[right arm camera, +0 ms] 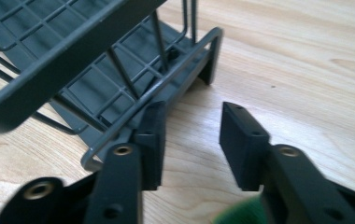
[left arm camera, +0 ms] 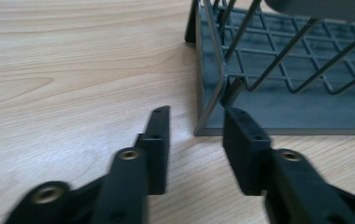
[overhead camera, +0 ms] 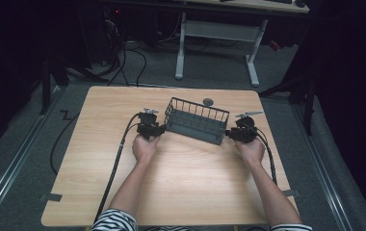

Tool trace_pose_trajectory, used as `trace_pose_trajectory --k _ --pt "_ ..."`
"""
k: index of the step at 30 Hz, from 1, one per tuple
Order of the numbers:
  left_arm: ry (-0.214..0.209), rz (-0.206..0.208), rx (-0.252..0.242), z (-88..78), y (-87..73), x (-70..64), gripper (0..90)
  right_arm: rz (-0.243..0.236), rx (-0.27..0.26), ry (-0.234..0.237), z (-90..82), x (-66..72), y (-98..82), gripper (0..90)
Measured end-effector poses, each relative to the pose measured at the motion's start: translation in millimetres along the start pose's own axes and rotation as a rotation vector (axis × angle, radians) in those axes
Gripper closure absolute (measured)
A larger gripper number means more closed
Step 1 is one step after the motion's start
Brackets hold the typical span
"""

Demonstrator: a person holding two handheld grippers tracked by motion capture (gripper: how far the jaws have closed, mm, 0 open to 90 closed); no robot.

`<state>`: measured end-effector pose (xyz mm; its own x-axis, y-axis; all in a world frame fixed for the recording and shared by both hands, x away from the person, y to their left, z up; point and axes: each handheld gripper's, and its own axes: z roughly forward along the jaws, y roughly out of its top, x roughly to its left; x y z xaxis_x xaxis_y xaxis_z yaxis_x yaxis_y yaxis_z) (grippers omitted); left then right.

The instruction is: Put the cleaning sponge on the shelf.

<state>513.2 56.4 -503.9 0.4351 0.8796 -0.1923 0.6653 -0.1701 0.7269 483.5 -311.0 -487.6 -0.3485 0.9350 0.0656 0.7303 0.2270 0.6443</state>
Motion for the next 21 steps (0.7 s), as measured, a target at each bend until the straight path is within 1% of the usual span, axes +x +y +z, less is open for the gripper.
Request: trace_pose_trajectory --k 2,3,4,5,6,7,9,10,12,13,14,15,16,19,20,21 --pt "0.004 0.024 -0.001 -7.6 -1.4 1.6 50.2 -0.002 -0.013 -0.011 -5.8 -1.3 -1.2 54.9" --pt "0.005 0.036 -0.004 -12.0 -2.3 2.3 45.7 -0.009 -0.022 -0.02 -12.6 -3.2 -2.5 52.2" --pt "0.004 0.045 -0.003 -16.9 -3.3 3.2 45.7 -0.009 -0.022 -0.02 -12.6 -3.2 -2.5 52.2" --pt "0.002 0.053 -0.006 -21.9 -4.7 4.1 44.1 -0.005 -0.03 -0.019 -16.2 -4.0 -3.4 51.2" --pt "0.003 0.059 -0.01 -27.0 -6.4 4.8 43.0 -0.004 -0.045 -0.016 -20.1 -5.4 -4.8 50.6" --pt "0.006 0.064 -0.012 -32.1 -8.4 5.6 41.8 0.007 -0.06 -0.013 -24.1 -6.3 -7.1 49.2" --pt "0.006 0.075 -0.014 -42.8 -14.0 7.7 40.1 0.025 -0.057 -0.003 -30.1 -8.4 -10.8 45.9" --pt "0.007 0.08 -0.014 -46.3 -16.3 8.4 39.3 0.02 -0.072 -0.006 -34.3 -9.4 -14.3 46.2" --pt "0.017 0.096 -0.015 -55.0 -23.3 10.4 39.0 0.022 -0.091 -0.012 -40.4 -10.8 -19.4 44.8" --pt "0.02 0.098 -0.011 -58.7 -27.0 11.4 38.5 0.026 -0.088 -0.009 -43.3 -11.6 -21.5 43.4" --pt "0.025 0.106 -0.009 -62.1 -31.1 12.3 38.0 0.02 -0.085 -0.011 -45.9 -12.5 -23.3 42.4" --pt "0.03 0.116 -0.006 -65.5 -35.5 13.2 37.9 0.016 -0.099 -0.014 -49.1 -12.8 -26.0 42.8" --pt "0.033 0.119 -0.008 -68.7 -40.3 14.0 37.8 0.017 -0.116 -0.017 -52.3 -13.1 -29.1 42.8" --pt "0.041 0.123 -0.002 -77.0 -55.2 16.7 37.0 0.009 -0.113 -0.016 -60.2 -14.6 -35.8 40.8" --pt "0.041 0.121 -0.003 -80.9 -62.5 17.8 36.8 0.005 -0.121 -0.017 -61.9 -14.5 -38.0 40.6" --pt "0.043 0.122 0.0 -82.3 -64.8 18.1 36.4 -0.001 -0.137 -0.021 -65.3 -14.8 -42.2 40.0"
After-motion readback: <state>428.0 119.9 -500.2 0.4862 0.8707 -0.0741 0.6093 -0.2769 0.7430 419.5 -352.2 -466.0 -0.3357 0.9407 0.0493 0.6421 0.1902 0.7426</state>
